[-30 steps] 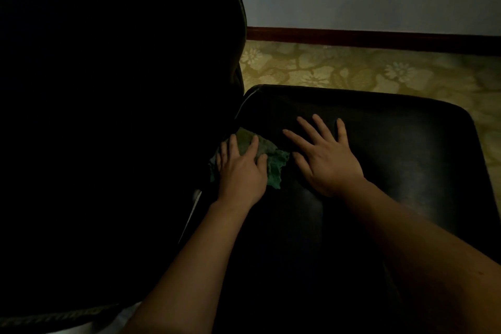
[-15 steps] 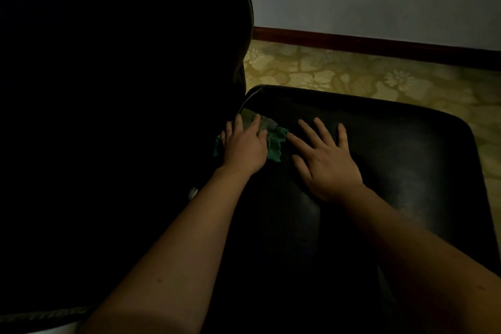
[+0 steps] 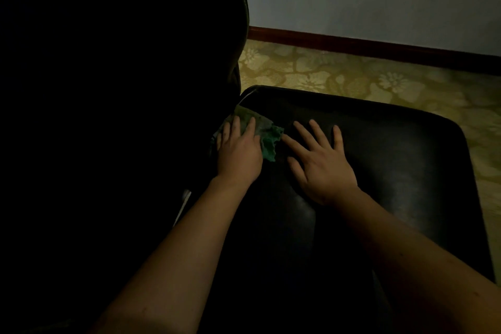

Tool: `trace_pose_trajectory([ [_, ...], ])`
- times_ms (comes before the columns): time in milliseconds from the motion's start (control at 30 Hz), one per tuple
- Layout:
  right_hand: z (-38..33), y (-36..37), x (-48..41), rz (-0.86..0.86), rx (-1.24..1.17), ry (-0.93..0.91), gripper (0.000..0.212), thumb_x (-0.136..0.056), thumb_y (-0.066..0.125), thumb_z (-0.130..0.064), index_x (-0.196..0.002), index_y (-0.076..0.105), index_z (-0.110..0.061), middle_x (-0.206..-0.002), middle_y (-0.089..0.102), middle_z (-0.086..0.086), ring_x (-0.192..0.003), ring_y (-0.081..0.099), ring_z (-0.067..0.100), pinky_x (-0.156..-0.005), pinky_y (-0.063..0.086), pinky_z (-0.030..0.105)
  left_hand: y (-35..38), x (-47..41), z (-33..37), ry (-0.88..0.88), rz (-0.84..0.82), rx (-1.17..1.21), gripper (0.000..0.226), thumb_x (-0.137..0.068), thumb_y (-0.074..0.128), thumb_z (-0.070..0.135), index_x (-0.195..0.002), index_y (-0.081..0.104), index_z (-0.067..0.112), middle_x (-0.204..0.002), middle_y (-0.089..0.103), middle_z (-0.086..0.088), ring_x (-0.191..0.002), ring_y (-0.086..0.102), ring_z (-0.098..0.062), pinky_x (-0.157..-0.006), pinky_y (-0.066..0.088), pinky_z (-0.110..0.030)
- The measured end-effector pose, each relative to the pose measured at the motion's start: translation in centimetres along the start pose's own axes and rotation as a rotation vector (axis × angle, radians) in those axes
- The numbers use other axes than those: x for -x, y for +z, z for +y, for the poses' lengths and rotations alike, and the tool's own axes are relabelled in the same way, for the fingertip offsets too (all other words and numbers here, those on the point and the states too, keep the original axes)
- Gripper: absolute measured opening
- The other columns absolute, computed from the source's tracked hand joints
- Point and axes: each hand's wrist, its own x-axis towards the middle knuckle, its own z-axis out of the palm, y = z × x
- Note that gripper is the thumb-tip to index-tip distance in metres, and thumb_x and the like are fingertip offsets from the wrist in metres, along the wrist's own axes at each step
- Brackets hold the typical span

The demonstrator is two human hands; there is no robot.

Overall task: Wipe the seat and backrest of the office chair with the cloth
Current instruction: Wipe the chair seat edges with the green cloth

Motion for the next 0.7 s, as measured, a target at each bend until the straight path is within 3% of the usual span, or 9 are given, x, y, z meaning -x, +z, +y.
trace_pose_trajectory([
  [400, 0.1, 0.2, 0.0, 0.020, -0.009, 0.005, 0.058, -0.098, 0.013, -0.054, -0.154, 0.019, -0.043, -0.166, 0.013, -0.002, -0.153, -0.001, 0.025, -0.119, -0.007, 0.060, -0.6, -4.7, 2.1, -0.103, -0.066, -0.010, 0.055, -0.108, 0.033, 0.025, -0.160, 0.017, 0.019, -0.167, 0.009, -0.015, -0.151, 0.015, -0.036, -0.123, 0.014, -0.048],
  [700, 0.0, 0.0, 0.1, 0.012, -0.028, 0.000, 0.059, -0.097, 0.011, -0.055, -0.154, 0.018, -0.044, -0.166, 0.012, -0.003, -0.153, -0.003, 0.024, -0.119, -0.010, 0.059, -0.5, -3.9, 0.9, -0.018, 0.032, -0.084, 0.049, -0.108, 0.037, 0.023, -0.156, 0.030, 0.013, -0.161, 0.028, -0.014, -0.143, 0.033, -0.032, -0.114, 0.030, -0.040],
])
